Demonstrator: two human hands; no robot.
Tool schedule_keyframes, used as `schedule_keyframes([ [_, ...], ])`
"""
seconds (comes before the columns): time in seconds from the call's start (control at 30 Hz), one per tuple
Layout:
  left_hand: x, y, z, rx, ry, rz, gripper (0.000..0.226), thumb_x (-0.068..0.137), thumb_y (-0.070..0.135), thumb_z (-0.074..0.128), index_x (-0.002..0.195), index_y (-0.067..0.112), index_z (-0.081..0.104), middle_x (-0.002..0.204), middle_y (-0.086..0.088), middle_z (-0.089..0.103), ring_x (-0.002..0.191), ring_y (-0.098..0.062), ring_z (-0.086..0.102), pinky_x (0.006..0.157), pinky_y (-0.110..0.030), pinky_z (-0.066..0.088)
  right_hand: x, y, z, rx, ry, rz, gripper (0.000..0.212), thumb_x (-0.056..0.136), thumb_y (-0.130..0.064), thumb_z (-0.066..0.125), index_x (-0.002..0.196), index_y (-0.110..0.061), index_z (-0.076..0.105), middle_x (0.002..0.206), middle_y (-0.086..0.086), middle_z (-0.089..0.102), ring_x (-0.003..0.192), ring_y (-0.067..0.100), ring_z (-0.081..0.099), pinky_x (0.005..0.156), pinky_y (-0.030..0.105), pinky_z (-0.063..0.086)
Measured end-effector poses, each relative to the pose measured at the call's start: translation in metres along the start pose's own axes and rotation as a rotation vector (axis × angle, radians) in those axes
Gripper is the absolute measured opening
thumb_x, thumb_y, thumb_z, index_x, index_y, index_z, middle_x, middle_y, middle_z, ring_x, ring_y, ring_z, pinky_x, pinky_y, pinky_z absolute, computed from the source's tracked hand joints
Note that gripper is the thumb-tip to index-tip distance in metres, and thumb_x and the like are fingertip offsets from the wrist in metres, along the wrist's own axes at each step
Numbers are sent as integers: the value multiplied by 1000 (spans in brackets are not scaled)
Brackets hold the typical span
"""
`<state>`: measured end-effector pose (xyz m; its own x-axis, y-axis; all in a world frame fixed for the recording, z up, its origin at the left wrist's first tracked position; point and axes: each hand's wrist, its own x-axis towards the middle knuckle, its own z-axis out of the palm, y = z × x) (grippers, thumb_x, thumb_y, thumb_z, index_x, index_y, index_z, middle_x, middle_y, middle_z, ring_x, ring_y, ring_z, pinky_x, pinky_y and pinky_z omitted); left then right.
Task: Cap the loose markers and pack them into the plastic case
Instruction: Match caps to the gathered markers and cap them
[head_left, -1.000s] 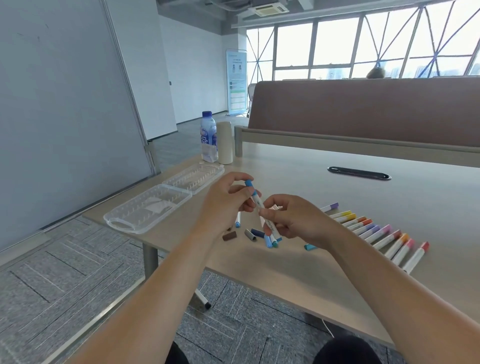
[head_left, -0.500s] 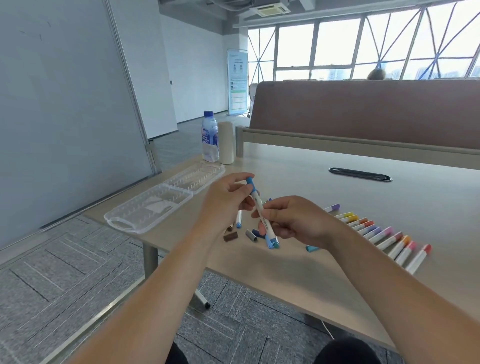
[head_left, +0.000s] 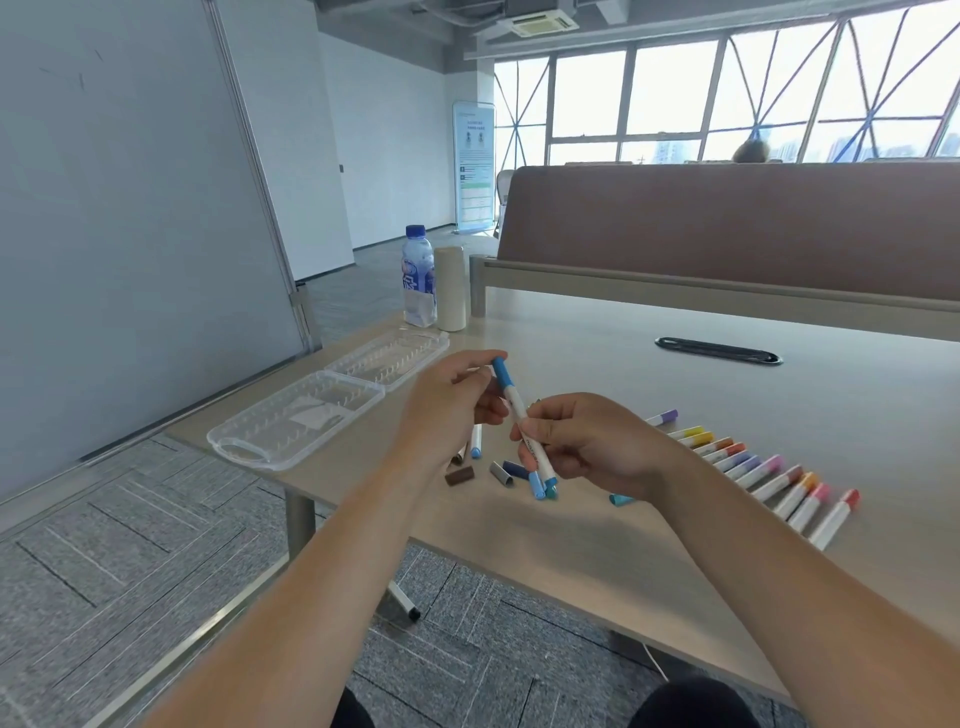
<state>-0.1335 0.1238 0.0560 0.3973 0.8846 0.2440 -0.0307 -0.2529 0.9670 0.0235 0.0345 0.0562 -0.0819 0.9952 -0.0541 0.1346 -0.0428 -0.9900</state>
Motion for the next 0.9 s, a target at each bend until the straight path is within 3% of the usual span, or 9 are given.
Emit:
schedule_keyframes([
  [0.13,-2,0,-1,5,-3,24,35,100,3,42,114,19,70,81,-11,71,70,-23,66,72,-36,56,0,0,2,-102,91,-30,23,101,-14,54,107,5,66,76,13,66,58,11,62,53,18,48],
  [0.27,1,-1,-5,12,15,61,37,100,1,42,112,21,70,86,-12,72,71,-23,66,73,-37,57,3,-1,7,-272,132,-51,23,100,-19,55,103,0,69,76,7,72,59,8,64,57,19,50],
  [0.37,5,-2,-16,60,19,70,41,100,4,44,126,28,64,95,-4,73,72,-19,68,76,-36,59,11,-3,7,-364,158,-41,20,99,-24,58,102,-8,70,81,4,75,70,17,71,73,28,57],
  [0.43,7,-6,-25,42,43,35,45,100,3,44,131,32,56,97,-5,71,72,-16,67,74,-33,60,21,-4,5,-418,191,-29,15,98,-26,60,101,-14,69,81,2,76,73,17,73,75,28,60],
  [0.57,10,-17,-44,44,81,-26,30,99,-1,43,109,10,69,93,-13,68,66,-15,62,75,-37,59,50,5,4,-536,301,27,13,96,-24,62,98,-13,68,76,0,76,67,13,72,73,27,58],
  [0.7,14,-30,-54,12,67,-83,27,99,-2,44,102,4,69,81,-10,68,65,-17,61,73,-38,57,87,14,3,-673,412,94,18,87,-18,67,91,-1,71,81,9,67,65,16,60,67,32,51],
  [0.77,15,-35,-56,13,62,-102,26,99,-1,44,102,2,69,78,-8,68,65,-17,60,72,-36,56,102,13,3,-755,412,149,25,84,-17,67,87,7,69,73,13,56,63,21,53,63,32,44],
  [0.9,18,-45,-57,20,51,-126,24,99,0,45,100,1,69,78,-8,67,67,-20,59,69,-34,54,120,14,7,-1014,359,255,24,86,-20,66,68,-10,54,63,1,48,59,17,48,53,26,35],
])
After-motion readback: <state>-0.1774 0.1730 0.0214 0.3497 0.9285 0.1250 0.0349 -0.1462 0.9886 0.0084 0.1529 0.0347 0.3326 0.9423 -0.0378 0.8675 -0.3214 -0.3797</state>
